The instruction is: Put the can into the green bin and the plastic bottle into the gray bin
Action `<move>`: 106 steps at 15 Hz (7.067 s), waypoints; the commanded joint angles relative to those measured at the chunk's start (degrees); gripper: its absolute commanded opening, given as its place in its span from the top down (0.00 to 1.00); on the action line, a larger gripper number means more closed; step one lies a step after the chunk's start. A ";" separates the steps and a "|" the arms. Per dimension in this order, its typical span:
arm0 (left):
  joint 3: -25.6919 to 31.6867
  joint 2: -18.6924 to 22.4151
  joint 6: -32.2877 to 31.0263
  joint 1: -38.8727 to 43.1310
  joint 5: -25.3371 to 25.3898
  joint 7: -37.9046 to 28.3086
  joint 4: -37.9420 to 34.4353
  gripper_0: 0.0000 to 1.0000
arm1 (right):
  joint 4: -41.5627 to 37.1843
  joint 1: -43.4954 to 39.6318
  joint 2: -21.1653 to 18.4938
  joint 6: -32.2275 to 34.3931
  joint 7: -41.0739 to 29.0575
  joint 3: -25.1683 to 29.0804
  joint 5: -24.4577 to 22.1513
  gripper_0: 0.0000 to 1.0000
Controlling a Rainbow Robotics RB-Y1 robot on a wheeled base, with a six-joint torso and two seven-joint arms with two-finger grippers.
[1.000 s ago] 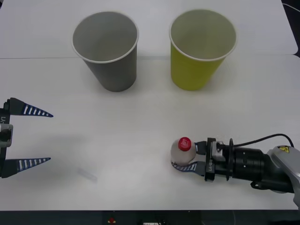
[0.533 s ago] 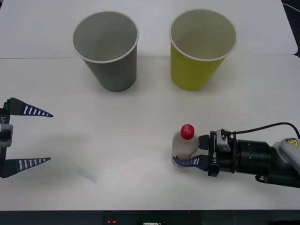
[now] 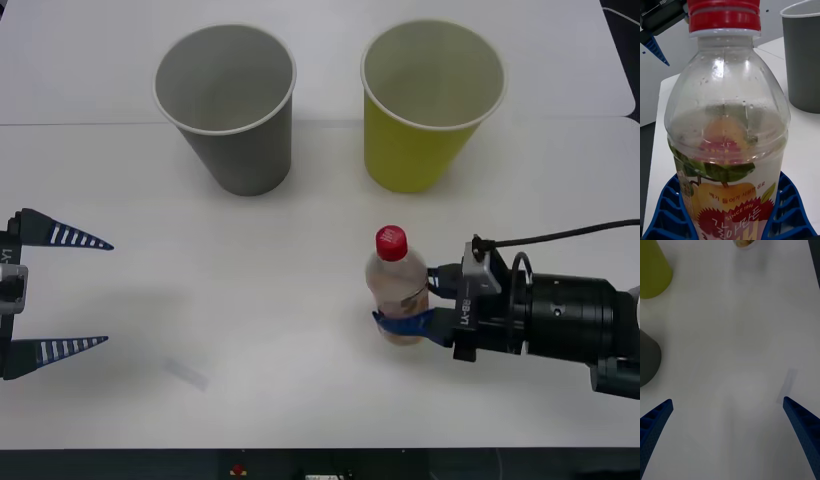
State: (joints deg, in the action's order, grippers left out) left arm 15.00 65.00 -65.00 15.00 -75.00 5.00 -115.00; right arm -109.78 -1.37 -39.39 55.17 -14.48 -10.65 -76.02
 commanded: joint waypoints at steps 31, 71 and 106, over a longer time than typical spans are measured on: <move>0.00 0.00 0.00 0.00 0.00 0.00 0.00 0.00 | 7.83 60.69 -1.13 24.46 -63.30 -9.48 -26.10 1.00; 0.00 0.00 0.00 0.00 0.00 0.00 0.00 0.00 | 63.38 93.21 25.23 12.77 -54.07 -16.68 -39.02 0.00; 0.00 0.00 0.00 0.00 0.00 0.00 0.00 0.00 | -10.27 20.61 -4.56 34.83 -19.71 24.01 -7.65 0.00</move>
State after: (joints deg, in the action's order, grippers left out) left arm 15.00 65.00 -65.00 15.00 -75.00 5.00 -115.00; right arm -120.15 19.89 -43.96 89.19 -34.89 12.53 -83.68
